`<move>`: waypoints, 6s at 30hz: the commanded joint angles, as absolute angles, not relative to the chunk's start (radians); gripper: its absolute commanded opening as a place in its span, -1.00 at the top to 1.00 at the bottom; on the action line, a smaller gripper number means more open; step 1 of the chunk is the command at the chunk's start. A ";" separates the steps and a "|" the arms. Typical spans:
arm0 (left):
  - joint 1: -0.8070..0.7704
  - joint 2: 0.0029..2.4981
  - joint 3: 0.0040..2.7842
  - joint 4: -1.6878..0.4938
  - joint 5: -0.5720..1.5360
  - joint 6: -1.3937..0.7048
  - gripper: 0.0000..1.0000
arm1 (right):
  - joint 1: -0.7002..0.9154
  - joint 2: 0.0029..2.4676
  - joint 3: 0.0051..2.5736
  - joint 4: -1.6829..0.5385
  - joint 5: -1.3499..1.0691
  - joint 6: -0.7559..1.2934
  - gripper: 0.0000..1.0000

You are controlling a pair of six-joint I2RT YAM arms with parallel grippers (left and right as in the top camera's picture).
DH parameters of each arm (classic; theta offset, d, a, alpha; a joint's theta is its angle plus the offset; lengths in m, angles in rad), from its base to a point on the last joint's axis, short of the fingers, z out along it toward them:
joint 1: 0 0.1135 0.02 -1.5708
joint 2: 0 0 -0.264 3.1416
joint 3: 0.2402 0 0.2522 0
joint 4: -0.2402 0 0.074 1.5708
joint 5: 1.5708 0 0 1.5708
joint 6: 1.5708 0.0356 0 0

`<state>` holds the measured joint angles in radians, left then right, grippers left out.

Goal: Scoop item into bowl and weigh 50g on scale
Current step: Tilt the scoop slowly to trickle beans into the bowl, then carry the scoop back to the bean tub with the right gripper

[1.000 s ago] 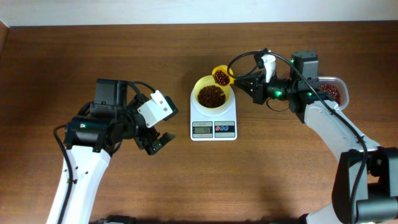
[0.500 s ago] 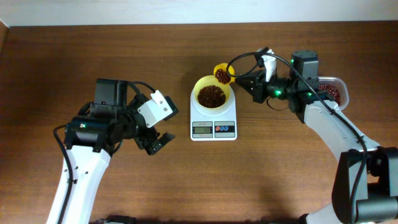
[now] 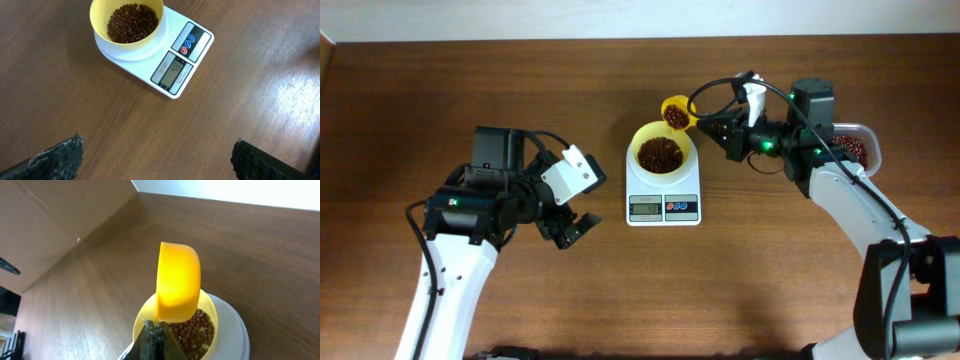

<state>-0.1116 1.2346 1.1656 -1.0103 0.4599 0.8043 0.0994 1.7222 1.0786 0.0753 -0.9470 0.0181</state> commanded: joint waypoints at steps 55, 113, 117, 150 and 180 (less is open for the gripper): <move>-0.110 1.234 1.183 -1.012 0.463 0.817 -0.97 | 0.131 1.763 1.083 0.017 -0.873 0.060 0.92; -0.110 1.234 1.183 -1.012 0.463 0.817 -0.97 | 0.132 1.773 1.083 0.037 -0.964 0.212 0.92; -0.110 1.234 1.183 -1.012 0.463 0.817 -0.98 | 0.132 1.768 1.083 0.003 -0.910 0.165 0.92; -0.110 1.234 1.183 -1.012 0.463 0.817 -0.98 | 0.142 1.745 1.083 0.046 -1.026 0.213 0.92; -0.110 1.234 1.183 -1.012 0.464 0.817 -0.97 | -0.703 1.745 1.083 -0.416 -1.135 0.031 0.92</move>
